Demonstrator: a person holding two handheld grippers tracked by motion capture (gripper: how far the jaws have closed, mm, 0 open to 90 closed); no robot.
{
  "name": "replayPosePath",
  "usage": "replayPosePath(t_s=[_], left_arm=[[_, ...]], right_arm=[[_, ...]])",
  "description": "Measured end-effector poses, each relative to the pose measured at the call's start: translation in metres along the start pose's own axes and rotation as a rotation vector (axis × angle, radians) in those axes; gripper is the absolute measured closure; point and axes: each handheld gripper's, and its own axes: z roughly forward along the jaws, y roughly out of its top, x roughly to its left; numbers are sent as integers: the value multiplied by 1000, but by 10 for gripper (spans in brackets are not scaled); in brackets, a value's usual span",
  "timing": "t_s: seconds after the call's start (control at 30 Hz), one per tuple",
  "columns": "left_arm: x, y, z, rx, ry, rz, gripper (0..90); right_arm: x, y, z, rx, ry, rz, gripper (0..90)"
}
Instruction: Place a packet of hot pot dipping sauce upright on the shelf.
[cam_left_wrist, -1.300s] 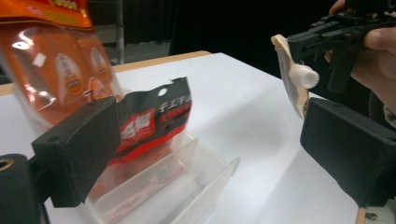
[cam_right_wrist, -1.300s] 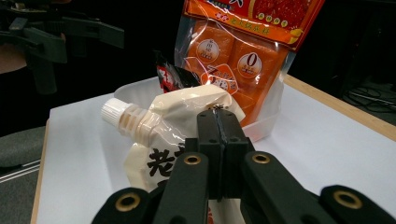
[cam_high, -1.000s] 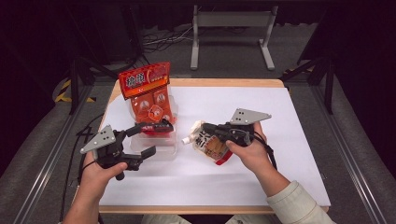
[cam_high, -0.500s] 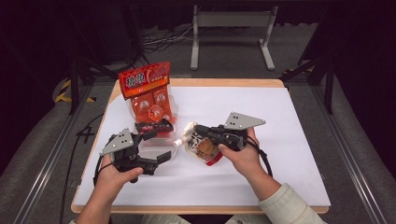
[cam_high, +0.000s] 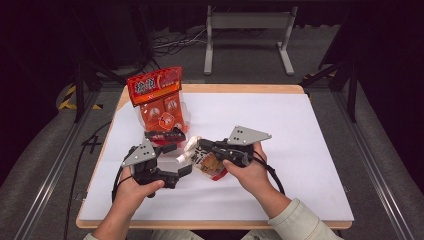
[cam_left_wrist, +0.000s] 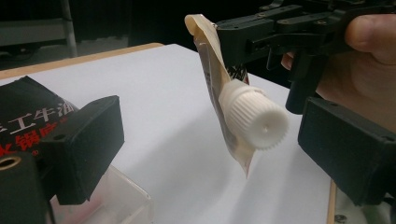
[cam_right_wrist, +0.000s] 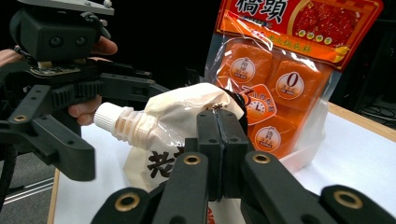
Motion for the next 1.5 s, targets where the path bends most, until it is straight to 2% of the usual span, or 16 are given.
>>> replayPosePath(t_s=[0.17,0.3,0.43,0.53,0.67,0.7,0.8,0.93,1.0,1.23,1.47,1.5], left_arm=[[0,-4,3,-5,11,-11,110],[-2,-5,7,-4,7,8,152],[-3,-8,10,-17,5,11,216],[-4,-9,10,-14,-2,28,323],[-2,-8,8,-35,-3,36,464],[-1,-9,8,-49,-8,31,479],[1,-10,8,-45,-17,26,565],[1,-9,5,-57,-16,23,714],[2,-8,1,-71,-14,7,745],[3,-5,-3,-73,-7,23,757],[4,2,-6,-60,-34,33,759],[4,4,-7,-46,-41,38,759]], right_arm=[[4,-1,4,-1,-10,-9,897],[7,-1,6,-10,-26,-21,898],[9,-2,8,-27,-32,-8,897],[10,-4,10,-26,-32,-7,897],[11,-4,11,-25,-32,-5,896],[12,-5,11,-26,-31,-4,896],[12,-5,13,-31,-31,-3,896],[13,-5,13,-32,-30,-3,895],[13,-4,12,-37,-21,0,895],[14,-3,11,-37,-15,-4,893],[12,-1,7,-48,-6,3,881],[12,0,4,-65,-2,13,867]])
